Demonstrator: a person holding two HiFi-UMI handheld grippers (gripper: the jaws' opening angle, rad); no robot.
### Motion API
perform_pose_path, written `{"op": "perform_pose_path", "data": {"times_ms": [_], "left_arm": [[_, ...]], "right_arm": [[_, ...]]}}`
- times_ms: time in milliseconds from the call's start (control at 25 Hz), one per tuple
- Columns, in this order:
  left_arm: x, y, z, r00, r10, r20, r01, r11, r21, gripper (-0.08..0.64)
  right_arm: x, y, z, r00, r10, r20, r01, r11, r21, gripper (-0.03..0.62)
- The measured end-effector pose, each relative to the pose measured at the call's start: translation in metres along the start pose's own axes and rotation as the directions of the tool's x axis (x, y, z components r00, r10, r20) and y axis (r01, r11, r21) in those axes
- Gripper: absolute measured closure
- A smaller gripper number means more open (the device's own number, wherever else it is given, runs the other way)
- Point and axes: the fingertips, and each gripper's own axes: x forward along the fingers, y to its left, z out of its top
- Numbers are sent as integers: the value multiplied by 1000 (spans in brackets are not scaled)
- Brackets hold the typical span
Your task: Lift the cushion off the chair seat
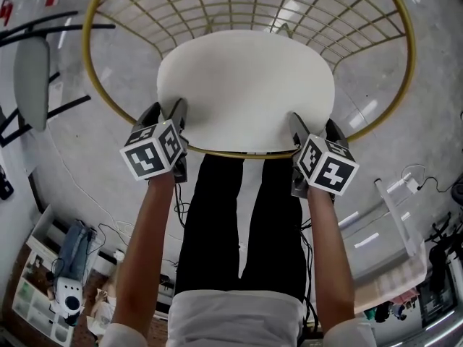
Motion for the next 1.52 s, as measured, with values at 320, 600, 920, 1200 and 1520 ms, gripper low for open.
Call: {"op": "perform_pose_path", "data": {"times_ms": [320,600,920,1200,1520], "left_arm": [[7,-6,-4,1000,-17,-25,15,998,-69,302],[11,-1,-2,994,-97,-51,91,990,-106,332],[6,-9,-2,996,-75,-38,73,995,-64,345],[-3,-17,-3,997,-67,-24,66,997,-36,360],[-15,-11,-12,998,-66,-7,66,997,-32,387]], "right_arm": [[14,-4,7,999,-32,-28,33,997,73,166],[17,4,8,999,-33,-38,36,998,60,173],[6,-3,5,997,-71,-37,70,997,-17,269],[-2,-11,3,998,-62,-27,61,998,-33,304],[-8,-4,-6,998,-65,-26,63,996,-69,337]]}}
